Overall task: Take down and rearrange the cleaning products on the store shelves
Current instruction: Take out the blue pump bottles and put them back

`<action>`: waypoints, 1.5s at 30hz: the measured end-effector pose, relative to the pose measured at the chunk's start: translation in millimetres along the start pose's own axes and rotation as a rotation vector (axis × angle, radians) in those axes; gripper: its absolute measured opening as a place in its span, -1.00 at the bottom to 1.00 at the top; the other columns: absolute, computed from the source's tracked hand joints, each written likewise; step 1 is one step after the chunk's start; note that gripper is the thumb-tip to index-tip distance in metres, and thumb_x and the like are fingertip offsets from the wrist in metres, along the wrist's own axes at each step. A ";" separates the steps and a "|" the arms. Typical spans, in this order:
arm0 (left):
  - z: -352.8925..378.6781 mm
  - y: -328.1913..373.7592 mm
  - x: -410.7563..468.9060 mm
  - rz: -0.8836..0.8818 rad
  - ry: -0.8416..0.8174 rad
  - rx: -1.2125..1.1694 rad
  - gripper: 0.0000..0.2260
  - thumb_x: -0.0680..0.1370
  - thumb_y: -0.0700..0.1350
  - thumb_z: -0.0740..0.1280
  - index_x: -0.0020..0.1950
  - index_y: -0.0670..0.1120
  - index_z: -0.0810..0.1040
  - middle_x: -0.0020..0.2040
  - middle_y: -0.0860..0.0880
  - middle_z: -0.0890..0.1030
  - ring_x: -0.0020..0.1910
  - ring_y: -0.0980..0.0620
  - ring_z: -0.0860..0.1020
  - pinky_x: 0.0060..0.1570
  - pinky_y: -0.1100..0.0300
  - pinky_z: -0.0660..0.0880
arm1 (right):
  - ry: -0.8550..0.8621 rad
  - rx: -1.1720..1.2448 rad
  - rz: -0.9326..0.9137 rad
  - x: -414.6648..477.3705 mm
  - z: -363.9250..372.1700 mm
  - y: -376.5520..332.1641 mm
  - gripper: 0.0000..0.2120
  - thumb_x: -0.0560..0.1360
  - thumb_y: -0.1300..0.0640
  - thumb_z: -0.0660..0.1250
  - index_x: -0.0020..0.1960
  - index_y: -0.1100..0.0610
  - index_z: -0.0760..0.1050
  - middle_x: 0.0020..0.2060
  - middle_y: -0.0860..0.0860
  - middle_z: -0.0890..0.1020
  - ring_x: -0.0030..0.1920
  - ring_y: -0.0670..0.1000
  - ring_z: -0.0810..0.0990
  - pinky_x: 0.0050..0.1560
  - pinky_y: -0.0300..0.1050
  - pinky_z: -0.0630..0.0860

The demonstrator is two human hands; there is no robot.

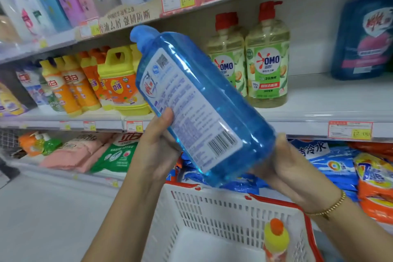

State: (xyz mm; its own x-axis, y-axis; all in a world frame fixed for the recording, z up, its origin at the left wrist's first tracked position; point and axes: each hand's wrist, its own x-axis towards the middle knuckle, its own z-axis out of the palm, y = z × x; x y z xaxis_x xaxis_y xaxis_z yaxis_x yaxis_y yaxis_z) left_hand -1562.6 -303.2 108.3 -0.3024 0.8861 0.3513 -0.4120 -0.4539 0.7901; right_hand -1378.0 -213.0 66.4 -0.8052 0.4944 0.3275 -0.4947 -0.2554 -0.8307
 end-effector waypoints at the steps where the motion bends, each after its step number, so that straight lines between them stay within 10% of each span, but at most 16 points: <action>1: 2.8 1.3 -0.5 0.013 0.046 -0.013 -0.56 0.07 0.05 0.65 -0.10 -0.03 0.73 -0.08 0.00 0.71 -0.06 0.07 0.67 -0.15 0.15 0.61 | 0.110 -0.133 -0.076 -2.2 3.2 -8.1 -0.61 0.64 0.15 -0.05 0.40 -0.01 0.33 0.24 0.07 0.55 0.24 0.13 0.53 0.13 0.09 0.54; 6: 9.1 4.4 -3.2 0.081 0.277 0.100 -0.77 0.40 -0.01 0.36 0.01 -0.03 0.61 -0.12 0.04 0.70 -0.12 0.10 0.66 0.03 0.02 0.55 | 0.267 -1.051 -0.295 -20.4 47.1 -22.5 -0.43 0.40 -0.33 0.25 0.38 -0.30 0.25 0.43 -0.27 0.19 0.40 -0.25 0.23 0.34 -0.22 0.35; 10: 12.7 1.9 -5.1 0.104 0.298 0.179 -0.61 0.42 -0.03 0.36 0.23 -0.08 0.53 0.09 -0.06 0.67 -0.02 0.03 0.65 0.02 0.07 0.58 | 0.414 -1.676 -0.361 -10.1 62.4 13.5 0.03 0.21 -0.30 0.42 0.51 -0.14 -0.05 0.49 0.15 -0.06 0.48 0.17 0.12 0.33 0.08 0.32; 17: 10.9 18.1 -5.7 0.047 0.066 0.168 -0.09 0.24 0.18 0.57 0.50 -0.04 0.29 0.38 -0.08 0.49 0.27 -0.06 0.54 0.15 0.03 0.55 | 0.384 -1.229 -0.372 -14.0 33.7 -12.3 0.02 0.12 0.02 0.60 0.43 -0.27 0.14 0.26 -0.13 0.23 0.15 -0.39 0.31 0.15 -0.58 0.29; 22: 13.4 23.2 -7.3 0.014 0.024 0.099 -0.01 0.23 0.18 0.57 0.52 -0.09 0.21 0.31 -0.07 0.54 0.26 -0.07 0.54 0.06 -0.06 0.58 | 0.099 -0.695 -0.072 -27.1 27.4 -27.9 -0.11 0.11 -0.01 0.59 0.33 -0.38 0.29 0.29 -0.28 0.45 0.27 -0.09 0.50 0.24 0.08 0.48; 30: 26.9 13.4 -13.2 -0.198 0.325 0.004 -0.34 0.34 0.25 0.35 0.36 -0.07 0.48 0.20 -0.08 0.63 0.11 -0.10 0.63 -0.14 -0.03 0.62 | 0.201 -0.728 0.138 -36.7 51.5 -55.6 -0.28 0.16 -0.37 0.35 0.31 -0.26 0.37 0.06 -0.17 0.59 -0.04 -0.13 0.65 -0.15 -0.05 0.65; 41: 65.3 8.9 -20.2 -0.434 0.395 -0.194 -0.37 0.33 0.21 0.46 0.25 -0.16 0.51 0.12 -0.18 0.65 0.14 -0.17 0.61 0.28 -0.07 0.46 | 0.243 -0.942 0.067 -60.3 36.7 -91.3 -0.46 0.34 -0.36 0.16 0.09 -0.03 0.55 -0.10 -0.06 0.66 -0.24 -0.03 0.69 -0.23 0.01 0.65; 45: 83.8 -1.3 -7.4 -0.447 0.420 -0.097 -0.40 0.26 0.16 0.51 0.13 -0.20 0.52 0.09 -0.23 0.63 0.11 -0.13 0.62 -0.07 -0.24 0.56 | 0.239 -0.873 0.100 -71.2 10.6 -100.9 -0.38 0.30 -0.36 0.12 0.13 0.04 0.53 -0.07 0.06 0.69 -0.22 0.07 0.70 -0.15 -0.01 0.65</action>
State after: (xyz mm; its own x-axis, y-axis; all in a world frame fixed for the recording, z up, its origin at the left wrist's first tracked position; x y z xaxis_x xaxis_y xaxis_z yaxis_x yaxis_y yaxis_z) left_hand -1487.8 -301.3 146.7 -0.3868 0.8888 -0.2457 -0.6470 -0.0716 0.7591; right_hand -1274.2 -231.2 131.7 -0.6934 0.6879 0.2146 0.0753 0.3653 -0.9278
